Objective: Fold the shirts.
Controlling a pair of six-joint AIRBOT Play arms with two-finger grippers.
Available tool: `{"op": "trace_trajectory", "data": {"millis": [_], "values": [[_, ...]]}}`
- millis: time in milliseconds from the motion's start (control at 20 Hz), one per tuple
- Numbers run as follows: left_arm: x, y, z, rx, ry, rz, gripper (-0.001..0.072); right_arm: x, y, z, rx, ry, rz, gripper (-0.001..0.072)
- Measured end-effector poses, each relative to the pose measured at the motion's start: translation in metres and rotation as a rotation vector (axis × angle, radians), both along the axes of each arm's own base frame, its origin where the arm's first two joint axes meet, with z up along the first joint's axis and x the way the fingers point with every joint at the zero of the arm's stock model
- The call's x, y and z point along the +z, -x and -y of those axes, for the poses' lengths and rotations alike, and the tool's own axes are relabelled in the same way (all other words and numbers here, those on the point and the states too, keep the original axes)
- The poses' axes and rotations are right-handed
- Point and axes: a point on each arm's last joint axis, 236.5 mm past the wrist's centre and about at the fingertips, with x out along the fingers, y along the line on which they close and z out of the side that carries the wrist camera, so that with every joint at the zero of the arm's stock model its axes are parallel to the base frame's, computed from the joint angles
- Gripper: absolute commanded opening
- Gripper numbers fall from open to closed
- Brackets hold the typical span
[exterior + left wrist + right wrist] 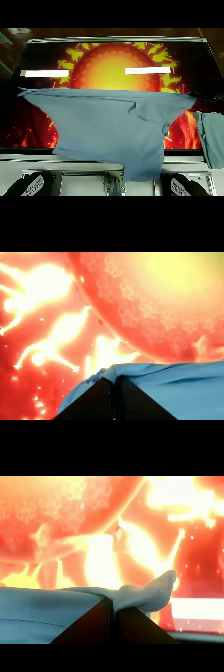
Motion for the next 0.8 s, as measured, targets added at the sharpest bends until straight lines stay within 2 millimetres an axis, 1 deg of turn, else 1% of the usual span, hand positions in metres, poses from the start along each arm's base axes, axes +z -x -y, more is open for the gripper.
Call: {"op": "trace_trajectory", "data": {"millis": [150,200,300,400,500,600,700,800], "values": [[-0.064,-0.057,-0.001,-0.026,0.005,-0.052,0.0043,-0.049,-0.076,-0.004,-0.021,-0.056,0.079,0.0068],[-0.08,-0.075,0.001,-0.034,0.004,-0.043,0.0043,-0.062,-0.101,-0.008,-0.021,-0.062,0.124,0.0068],[-0.109,-0.109,0.006,-0.036,0.005,-0.018,0.0042,-0.083,-0.143,-0.019,-0.013,-0.056,0.213,0.0068],[-0.129,-0.14,0.008,-0.017,-0.002,0.031,0.0042,-0.098,-0.177,-0.033,-0.006,-0.043,0.3,0.0068],[-0.146,-0.164,0.008,0.008,-0.008,0.072,0.0042,-0.114,-0.201,-0.043,-0.006,-0.026,0.356,0.0068],[-0.163,-0.179,0.006,0.029,-0.017,0.09,0.0043,-0.133,-0.215,-0.051,-0.005,-0.02,0.375,0.0068],[-0.178,-0.188,0.005,0.04,-0.02,0.091,0.0042,-0.152,-0.218,-0.056,-0.003,-0.021,0.352,0.0068],[-0.189,-0.189,0.006,0.033,-0.025,0.076,0.0042,-0.165,-0.217,-0.057,0.001,-0.017,0.326,0.0068]]}}
